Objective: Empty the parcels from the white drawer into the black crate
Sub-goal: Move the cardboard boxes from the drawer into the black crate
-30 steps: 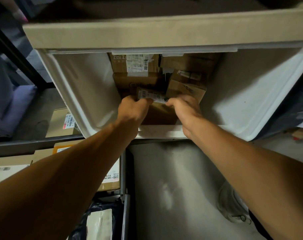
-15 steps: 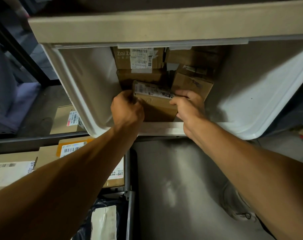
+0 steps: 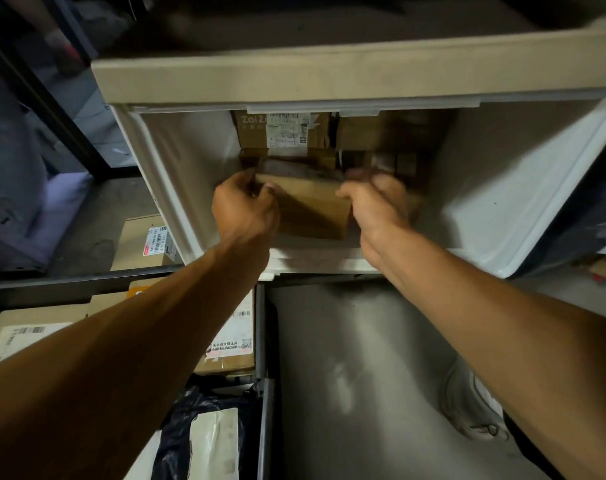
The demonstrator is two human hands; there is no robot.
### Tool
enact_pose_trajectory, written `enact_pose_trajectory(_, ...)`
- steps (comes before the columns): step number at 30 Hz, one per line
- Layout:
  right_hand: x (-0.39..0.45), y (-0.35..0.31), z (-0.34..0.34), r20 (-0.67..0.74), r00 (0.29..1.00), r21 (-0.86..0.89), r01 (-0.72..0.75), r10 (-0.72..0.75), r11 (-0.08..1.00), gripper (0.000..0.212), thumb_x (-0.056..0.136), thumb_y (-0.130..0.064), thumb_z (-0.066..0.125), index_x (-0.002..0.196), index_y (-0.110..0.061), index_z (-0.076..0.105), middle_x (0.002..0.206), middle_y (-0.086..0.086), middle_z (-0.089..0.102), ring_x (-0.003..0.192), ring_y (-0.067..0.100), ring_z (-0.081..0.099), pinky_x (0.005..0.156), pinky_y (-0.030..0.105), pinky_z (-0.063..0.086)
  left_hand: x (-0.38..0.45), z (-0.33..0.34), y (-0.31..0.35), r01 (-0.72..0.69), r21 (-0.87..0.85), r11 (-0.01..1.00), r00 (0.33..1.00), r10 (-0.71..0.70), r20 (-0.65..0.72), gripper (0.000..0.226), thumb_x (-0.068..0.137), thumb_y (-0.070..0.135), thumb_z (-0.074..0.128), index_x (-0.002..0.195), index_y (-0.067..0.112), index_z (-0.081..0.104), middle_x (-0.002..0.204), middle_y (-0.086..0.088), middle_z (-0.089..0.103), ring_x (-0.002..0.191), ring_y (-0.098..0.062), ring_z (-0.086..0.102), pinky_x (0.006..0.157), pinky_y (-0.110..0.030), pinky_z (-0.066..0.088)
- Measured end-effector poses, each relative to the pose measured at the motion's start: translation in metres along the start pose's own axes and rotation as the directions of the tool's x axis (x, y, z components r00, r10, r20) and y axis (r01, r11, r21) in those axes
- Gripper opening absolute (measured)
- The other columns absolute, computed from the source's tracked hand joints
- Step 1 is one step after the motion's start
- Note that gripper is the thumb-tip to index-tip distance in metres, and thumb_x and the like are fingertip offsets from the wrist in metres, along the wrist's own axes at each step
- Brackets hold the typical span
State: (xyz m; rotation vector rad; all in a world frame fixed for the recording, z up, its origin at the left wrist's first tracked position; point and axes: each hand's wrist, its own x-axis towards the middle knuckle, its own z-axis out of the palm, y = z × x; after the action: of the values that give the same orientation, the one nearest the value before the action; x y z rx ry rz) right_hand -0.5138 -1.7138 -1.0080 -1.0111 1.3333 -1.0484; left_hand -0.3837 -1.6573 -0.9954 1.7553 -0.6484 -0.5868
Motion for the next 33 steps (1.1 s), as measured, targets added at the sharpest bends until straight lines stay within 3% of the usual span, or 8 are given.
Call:
enact_pose_trajectory(4,0.004,-0.051,0.001,0.015,0.999,0.025,0.028,-0.028,0.999,0.024,0.078,-0.006,0.073,0.077,-0.025,0.058,0.091,0.003,0.067,0.099,0.025,0.065,0.092,0.047,0.057,-0.005,-0.008,0.006,0.076,-0.109,0.991,0.997,-0.074,0.024,0.010,0.095,0.010,0.064,0.102,0.012,0.070,0.083,0.004,0.064,0.064,-0.002,0.060,0.057,-0.013,0.050)
enact_pose_trajectory(8,-0.012,-0.058,-0.016,0.045,0.999,-0.010,0.001,0.000,1.000,0.030,0.082,-0.006,0.071,0.083,-0.023,0.046,0.088,0.000,0.056,0.084,0.017,0.058,0.066,0.034,0.052,-0.027,-0.009,0.012,0.207,-0.297,0.932,0.977,-0.181,0.114,0.036,0.097,0.008,0.062,0.133,0.012,0.060,0.107,0.001,0.067,0.093,-0.013,0.065,0.090,-0.032,0.055)
enact_pose_trajectory(10,-0.024,-0.051,-0.024,0.061,0.998,-0.013,-0.025,0.026,1.000,0.026,0.084,-0.009,0.071,0.095,-0.019,0.049,0.095,0.004,0.056,0.084,0.017,0.058,0.056,0.030,0.047,-0.034,-0.013,0.017,0.203,-0.307,0.930,0.977,-0.171,0.127,0.041,0.097,0.006,0.060,0.138,0.012,0.056,0.111,-0.002,0.068,0.099,-0.017,0.066,0.088,-0.031,0.055)
enact_pose_trajectory(16,-0.058,-0.058,-0.040,0.114,0.993,-0.018,0.002,0.000,1.000,0.026,0.088,-0.004,0.066,0.110,-0.018,0.070,0.110,0.003,0.063,0.094,0.011,0.055,0.073,0.032,0.050,-0.061,-0.036,0.038,0.140,-0.264,0.954,0.975,-0.087,0.205,0.046,0.096,0.004,0.061,0.137,0.021,0.052,0.107,0.003,0.068,0.087,-0.008,0.060,0.062,-0.022,0.038)
enact_pose_trajectory(22,-0.102,-0.081,-0.056,0.124,0.990,-0.017,0.063,-0.061,0.998,0.031,0.088,-0.007,0.066,0.114,-0.023,0.071,0.111,0.003,0.066,0.102,0.017,0.059,0.069,0.031,0.046,-0.090,-0.064,0.066,0.071,-0.264,0.962,0.966,-0.001,0.258,0.044,0.094,0.004,0.063,0.133,0.023,0.050,0.097,0.007,0.061,0.088,-0.011,0.060,0.063,-0.024,0.048)
enact_pose_trajectory(27,-0.131,-0.094,-0.073,0.257,0.966,0.048,-0.001,-0.011,0.999,0.036,0.090,-0.003,0.063,0.119,-0.024,0.065,0.110,-0.002,0.058,0.091,0.011,0.050,0.091,0.042,0.045,-0.108,-0.087,0.075,0.045,-0.252,0.967,0.971,0.017,0.238,0.048,0.092,0.012,0.069,0.135,0.018,0.049,0.102,0.004,0.061,0.095,-0.015,0.062,0.082,-0.030,0.054)
enact_pose_trajectory(30,-0.139,-0.097,-0.076,0.252,0.967,0.087,0.016,-0.038,0.996,0.034,0.089,-0.003,0.063,0.117,-0.023,0.066,0.114,0.004,0.063,0.104,0.021,0.059,0.085,0.039,0.055,-0.115,-0.101,0.074,0.015,-0.198,0.980,0.968,0.035,0.249,0.031,0.092,0.011,0.068,0.121,0.017,0.059,0.107,0.000,0.067,0.099,-0.018,0.065,0.079,-0.027,0.053)
enact_pose_trajectory(33,-0.145,-0.095,-0.075,0.236,0.970,0.101,0.036,-0.059,0.994,0.029,0.087,-0.008,0.066,0.111,-0.024,0.068,0.116,0.007,0.067,0.112,0.025,0.063,0.097,0.045,0.054,-0.119,-0.113,0.071,0.010,-0.169,0.986,0.976,0.027,0.216,0.018,0.091,0.010,0.067,0.108,0.016,0.067,0.103,0.000,0.072,0.100,-0.018,0.066,0.082,-0.028,0.051)
